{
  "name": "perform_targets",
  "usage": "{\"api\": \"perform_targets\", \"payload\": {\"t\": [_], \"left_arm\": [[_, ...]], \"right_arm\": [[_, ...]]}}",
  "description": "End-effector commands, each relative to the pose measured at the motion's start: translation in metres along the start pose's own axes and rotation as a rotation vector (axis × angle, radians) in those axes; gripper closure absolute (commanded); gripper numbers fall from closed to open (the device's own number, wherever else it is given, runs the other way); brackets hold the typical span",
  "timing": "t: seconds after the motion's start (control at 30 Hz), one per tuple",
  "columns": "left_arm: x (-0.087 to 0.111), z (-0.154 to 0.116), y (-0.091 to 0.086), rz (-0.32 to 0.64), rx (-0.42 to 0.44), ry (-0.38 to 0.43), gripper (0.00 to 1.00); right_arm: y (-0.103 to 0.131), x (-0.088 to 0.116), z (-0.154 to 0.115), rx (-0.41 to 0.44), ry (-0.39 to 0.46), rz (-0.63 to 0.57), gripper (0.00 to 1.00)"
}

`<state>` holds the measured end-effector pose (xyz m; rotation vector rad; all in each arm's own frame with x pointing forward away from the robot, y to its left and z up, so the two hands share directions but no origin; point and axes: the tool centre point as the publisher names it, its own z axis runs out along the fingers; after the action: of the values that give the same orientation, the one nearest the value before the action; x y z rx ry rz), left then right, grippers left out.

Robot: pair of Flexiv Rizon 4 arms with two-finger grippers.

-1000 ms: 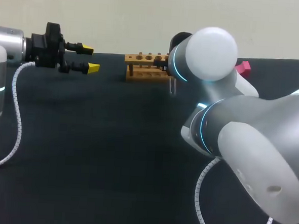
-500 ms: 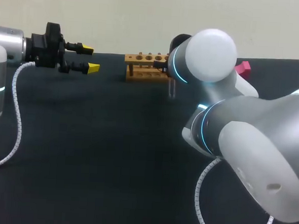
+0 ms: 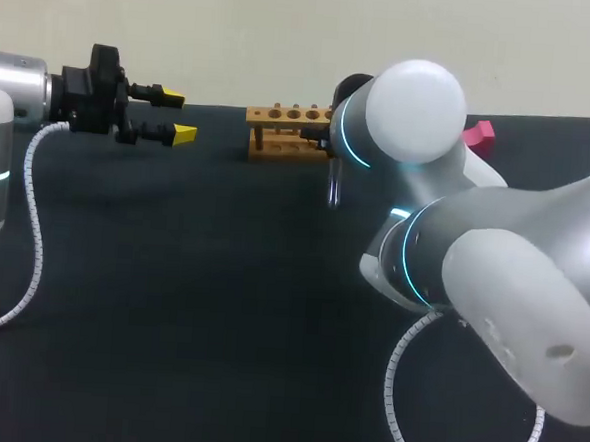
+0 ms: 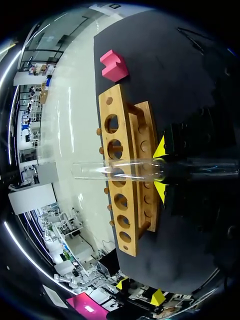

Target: Grasp the test tube, adjust it, and insert it.

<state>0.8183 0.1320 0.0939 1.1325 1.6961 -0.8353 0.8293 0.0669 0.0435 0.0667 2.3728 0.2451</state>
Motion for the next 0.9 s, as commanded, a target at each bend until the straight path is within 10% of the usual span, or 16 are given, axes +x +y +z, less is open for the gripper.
{"api": "perform_targets", "payload": {"t": [0.03, 0.9], "left_arm": [[0.0014, -0.0005, -0.0003, 0.003, -0.001, -0.005, 0.00], [0.0014, -0.0005, -0.0003, 0.003, -0.001, -0.005, 0.00]], "right_arm": [[-0.0010, -0.0036, 0.0039, -0.007, 0.029, -0.002, 1.00], [-0.0051, 0.0027, 0.0084, -0.014, 0.118, -0.002, 1.00]]}}
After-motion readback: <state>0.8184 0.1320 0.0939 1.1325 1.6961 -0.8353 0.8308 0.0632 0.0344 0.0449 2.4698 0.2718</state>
